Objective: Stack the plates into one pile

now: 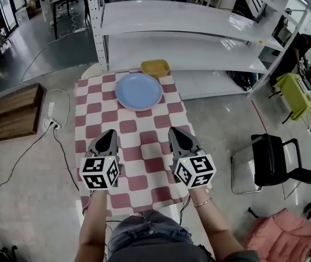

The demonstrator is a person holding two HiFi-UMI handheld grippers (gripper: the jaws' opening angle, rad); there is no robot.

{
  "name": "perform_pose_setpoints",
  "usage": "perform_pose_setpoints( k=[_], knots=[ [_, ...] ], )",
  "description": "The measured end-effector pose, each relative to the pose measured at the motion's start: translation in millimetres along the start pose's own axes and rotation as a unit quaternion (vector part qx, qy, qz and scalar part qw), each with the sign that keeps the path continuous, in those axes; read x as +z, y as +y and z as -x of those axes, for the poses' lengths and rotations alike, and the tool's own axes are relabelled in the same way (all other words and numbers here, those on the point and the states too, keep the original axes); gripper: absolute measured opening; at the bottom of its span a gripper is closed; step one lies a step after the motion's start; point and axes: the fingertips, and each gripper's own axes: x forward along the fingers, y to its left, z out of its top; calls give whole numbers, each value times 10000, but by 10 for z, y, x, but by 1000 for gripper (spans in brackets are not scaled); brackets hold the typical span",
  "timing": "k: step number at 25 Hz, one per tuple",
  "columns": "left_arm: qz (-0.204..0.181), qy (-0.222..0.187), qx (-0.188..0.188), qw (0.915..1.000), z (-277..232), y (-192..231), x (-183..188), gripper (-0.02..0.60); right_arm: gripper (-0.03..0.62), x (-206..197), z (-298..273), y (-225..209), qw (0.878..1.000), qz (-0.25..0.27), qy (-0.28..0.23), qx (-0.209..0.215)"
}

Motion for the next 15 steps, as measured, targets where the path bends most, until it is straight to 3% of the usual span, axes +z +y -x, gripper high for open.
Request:
perform_pose_setpoints(
  k=[15],
  knots=[
    [-6,-1,-109,9999,162,21,34,17,9,47,51,158,10000,41,82,29]
  ],
)
